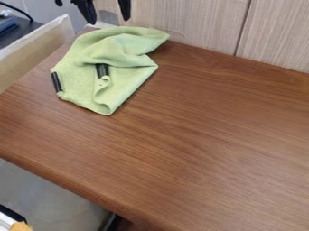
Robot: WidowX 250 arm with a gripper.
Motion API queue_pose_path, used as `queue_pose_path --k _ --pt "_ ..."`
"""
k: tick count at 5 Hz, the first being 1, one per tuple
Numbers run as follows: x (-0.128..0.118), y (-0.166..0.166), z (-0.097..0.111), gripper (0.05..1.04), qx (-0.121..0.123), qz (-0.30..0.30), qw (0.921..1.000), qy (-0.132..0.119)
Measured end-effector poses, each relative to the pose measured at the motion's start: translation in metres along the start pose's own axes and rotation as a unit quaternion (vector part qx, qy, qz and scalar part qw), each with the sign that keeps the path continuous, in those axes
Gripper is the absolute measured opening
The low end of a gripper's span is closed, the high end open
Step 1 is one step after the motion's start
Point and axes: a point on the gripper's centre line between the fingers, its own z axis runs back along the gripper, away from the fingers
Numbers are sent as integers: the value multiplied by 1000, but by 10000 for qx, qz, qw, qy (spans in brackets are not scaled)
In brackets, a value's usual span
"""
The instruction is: Unfold the cloth from left to right
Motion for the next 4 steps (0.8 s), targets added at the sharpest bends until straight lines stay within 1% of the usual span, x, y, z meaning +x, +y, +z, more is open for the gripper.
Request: queue_pose_path --k 1,2,3,4 --pt "-8 1 -15 1001 4 19 9997 223" --pt "-31 6 -32 1001 -74 119 9986 511" --pt "-46 18 -34 1001 -16 242 9978 622" --pt "-61 24 -34 1001 113 151 9979 624"
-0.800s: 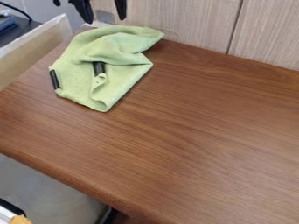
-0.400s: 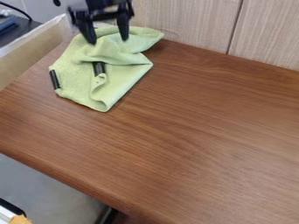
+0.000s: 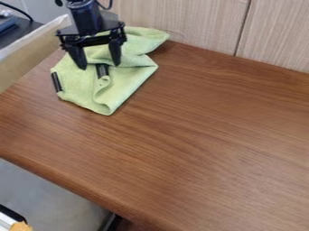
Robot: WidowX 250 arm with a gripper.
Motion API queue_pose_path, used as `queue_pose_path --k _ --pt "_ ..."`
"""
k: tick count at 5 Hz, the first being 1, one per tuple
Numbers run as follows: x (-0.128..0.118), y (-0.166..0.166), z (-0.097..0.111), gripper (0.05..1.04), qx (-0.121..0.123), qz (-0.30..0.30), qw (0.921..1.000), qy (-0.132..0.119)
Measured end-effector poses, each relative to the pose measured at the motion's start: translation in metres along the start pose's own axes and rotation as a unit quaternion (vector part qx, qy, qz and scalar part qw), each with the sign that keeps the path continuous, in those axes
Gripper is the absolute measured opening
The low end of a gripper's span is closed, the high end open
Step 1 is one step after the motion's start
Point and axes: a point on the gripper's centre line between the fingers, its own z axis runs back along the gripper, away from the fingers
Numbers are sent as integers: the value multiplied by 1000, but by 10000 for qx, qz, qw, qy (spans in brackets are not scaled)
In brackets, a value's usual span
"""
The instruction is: Unfold the cloth from left to right
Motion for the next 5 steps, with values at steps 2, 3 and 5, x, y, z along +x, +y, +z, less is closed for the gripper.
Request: queue_pose_path --k 2,3,5 --pt "0 7 -2 1001 250 41 9997 -53" --pt "-2 4 -11 1001 260 74 9996 47" --pt "-3 3 -24 949 358 37 9992 190"
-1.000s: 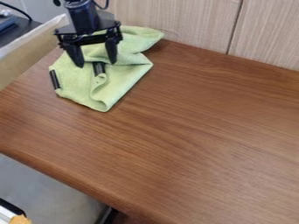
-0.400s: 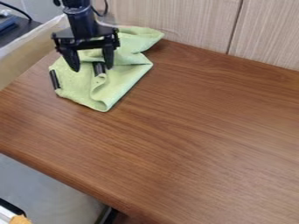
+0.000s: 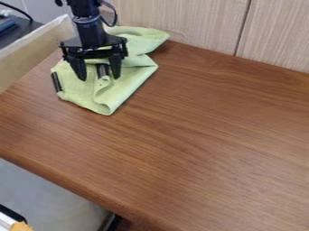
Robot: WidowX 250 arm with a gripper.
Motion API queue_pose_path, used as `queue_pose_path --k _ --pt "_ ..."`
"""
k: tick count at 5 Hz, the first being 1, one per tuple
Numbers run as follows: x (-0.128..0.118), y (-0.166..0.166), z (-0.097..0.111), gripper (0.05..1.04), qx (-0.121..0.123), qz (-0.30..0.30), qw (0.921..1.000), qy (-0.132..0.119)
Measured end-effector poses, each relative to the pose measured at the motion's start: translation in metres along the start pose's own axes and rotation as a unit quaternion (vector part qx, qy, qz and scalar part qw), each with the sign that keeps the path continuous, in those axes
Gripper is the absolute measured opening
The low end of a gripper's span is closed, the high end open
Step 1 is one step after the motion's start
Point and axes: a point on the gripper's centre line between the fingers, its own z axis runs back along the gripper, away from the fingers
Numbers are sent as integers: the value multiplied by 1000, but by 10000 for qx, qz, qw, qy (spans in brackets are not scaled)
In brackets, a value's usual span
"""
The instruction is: Unfold the cloth from left to right
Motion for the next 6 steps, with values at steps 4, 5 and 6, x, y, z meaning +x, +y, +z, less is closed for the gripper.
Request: queue_pose_path --k 4,5,6 --pt "6 -1 4 68 -1 74 9999 -78" --pt "14 7 10 58 -5 311 9994 -148" --pt "23 10 18 58 -59 547 9981 -280"
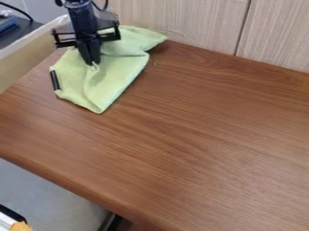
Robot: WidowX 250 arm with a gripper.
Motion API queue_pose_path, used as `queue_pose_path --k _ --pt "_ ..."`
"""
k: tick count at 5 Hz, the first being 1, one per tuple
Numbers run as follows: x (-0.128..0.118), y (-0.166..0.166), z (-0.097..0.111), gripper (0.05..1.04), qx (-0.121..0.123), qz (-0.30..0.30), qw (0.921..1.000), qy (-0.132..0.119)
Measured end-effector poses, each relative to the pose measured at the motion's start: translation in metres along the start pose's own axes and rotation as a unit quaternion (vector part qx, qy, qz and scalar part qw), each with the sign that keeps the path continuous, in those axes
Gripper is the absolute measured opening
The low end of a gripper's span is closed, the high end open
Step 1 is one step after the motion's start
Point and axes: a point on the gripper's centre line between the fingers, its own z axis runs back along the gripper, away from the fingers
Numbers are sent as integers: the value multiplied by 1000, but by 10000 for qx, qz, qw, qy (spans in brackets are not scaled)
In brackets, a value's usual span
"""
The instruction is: Unfold the cloth from left to right
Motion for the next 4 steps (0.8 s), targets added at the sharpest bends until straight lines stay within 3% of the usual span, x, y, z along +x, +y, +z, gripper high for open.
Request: queue_pose_path --k 1,2,4 --pt "8 -10 24 58 -136 -68 9994 -321" --pt "-1 -45 50 58 -623 -557 9953 -498" --pt "-39 -89 66 58 -1269 -1317 9826 -337"
